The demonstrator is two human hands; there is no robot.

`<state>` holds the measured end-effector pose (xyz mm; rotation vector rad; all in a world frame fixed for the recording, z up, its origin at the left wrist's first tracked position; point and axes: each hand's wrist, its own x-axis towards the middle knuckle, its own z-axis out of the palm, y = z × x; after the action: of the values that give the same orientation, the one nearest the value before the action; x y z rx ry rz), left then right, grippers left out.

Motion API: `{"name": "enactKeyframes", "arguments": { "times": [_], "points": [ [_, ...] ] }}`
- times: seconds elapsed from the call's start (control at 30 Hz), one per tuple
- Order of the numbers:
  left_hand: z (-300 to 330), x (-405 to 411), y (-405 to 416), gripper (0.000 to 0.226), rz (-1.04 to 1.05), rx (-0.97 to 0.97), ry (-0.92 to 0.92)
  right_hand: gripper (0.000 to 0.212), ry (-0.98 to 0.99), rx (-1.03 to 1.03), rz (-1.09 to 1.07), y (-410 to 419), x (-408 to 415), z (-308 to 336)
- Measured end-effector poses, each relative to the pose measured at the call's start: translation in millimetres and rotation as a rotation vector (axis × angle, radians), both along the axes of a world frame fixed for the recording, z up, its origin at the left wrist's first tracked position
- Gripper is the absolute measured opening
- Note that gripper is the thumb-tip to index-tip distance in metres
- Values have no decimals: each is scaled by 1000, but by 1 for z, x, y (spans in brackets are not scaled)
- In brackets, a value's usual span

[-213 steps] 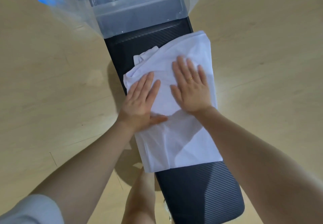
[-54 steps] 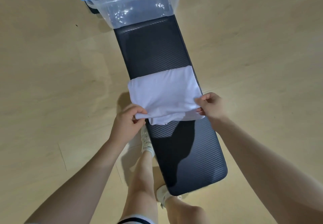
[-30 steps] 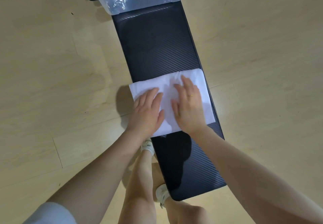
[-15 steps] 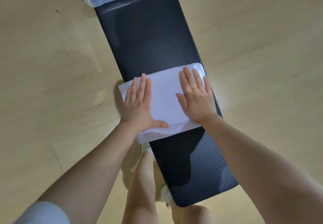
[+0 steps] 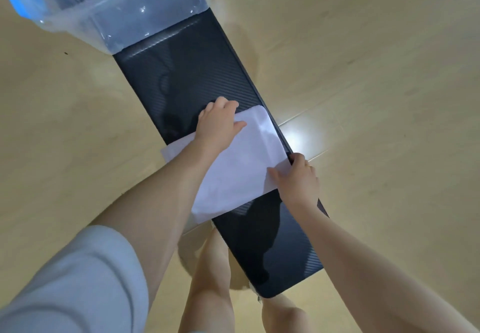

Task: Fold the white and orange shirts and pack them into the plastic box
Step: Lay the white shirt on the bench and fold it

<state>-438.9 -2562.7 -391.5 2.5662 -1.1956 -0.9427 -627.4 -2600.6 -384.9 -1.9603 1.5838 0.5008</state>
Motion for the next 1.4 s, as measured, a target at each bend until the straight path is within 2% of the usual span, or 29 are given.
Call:
{"name": "enactKeyframes", "arguments": {
  "times": [0.07, 0.17, 0.3, 0.47, 0.57, 0.63, 0.77, 0.87, 0.93, 0.97, 1.0, 1.07, 1.13, 1.2, 1.3, 1.4],
  "points": [
    [1, 2, -18, 42, -30, 40, 79, 44, -5, 56, -91, 6, -1, 0],
    [3, 6, -32, 35, -79, 155, 134, 42, -49, 228, -344, 12, 3, 1],
    [7, 16, -36, 16, -153, 277, 195, 23, -101, 349, -460, 10, 6, 3],
    [11, 23, -35, 24, -141, 262, 377, 26, -297, 376, -632, 18, 0, 5],
    [29, 25, -40, 27, -133, 209, 515, 20, -405, 330, -776, 14, -9, 17],
    [55, 23, -47, 29, -211, 135, 554, 18, -449, 213, -816, 9, -17, 38],
    [116, 12, -62, 6, -336, -114, 544, 12, -648, -18, -831, -5, -30, 97],
    [144, 6, -56, 9, -417, -190, 539, 26, -718, -112, -737, -1, -43, 129],
    [146, 3, -39, 10, -525, -201, 479, 26, -698, -133, -599, 14, -54, 134],
    [141, 2, -30, 3, -594, -200, 417, 20, -652, -139, -506, 25, -59, 130],
    [135, 0, -19, 9, -666, -200, 339, 15, -580, -145, -406, 39, -63, 122],
    [112, -1, 4, 14, -824, -188, 207, 18, -410, -146, -243, 69, -69, 97],
    [83, -3, 30, 3, -983, -201, 104, 21, -328, -165, -124, 101, -70, 70],
    [51, -5, 58, 18, -1136, -220, 32, 23, -298, -187, -30, 130, -70, 44],
    [22, -7, 100, 39, -1304, -58, -47, 27, -282, -219, 101, 161, -71, 18],
    [15, -10, 131, 39, -1281, 28, 25, 17, -297, -241, 306, 184, -74, 6]
  ]
}}
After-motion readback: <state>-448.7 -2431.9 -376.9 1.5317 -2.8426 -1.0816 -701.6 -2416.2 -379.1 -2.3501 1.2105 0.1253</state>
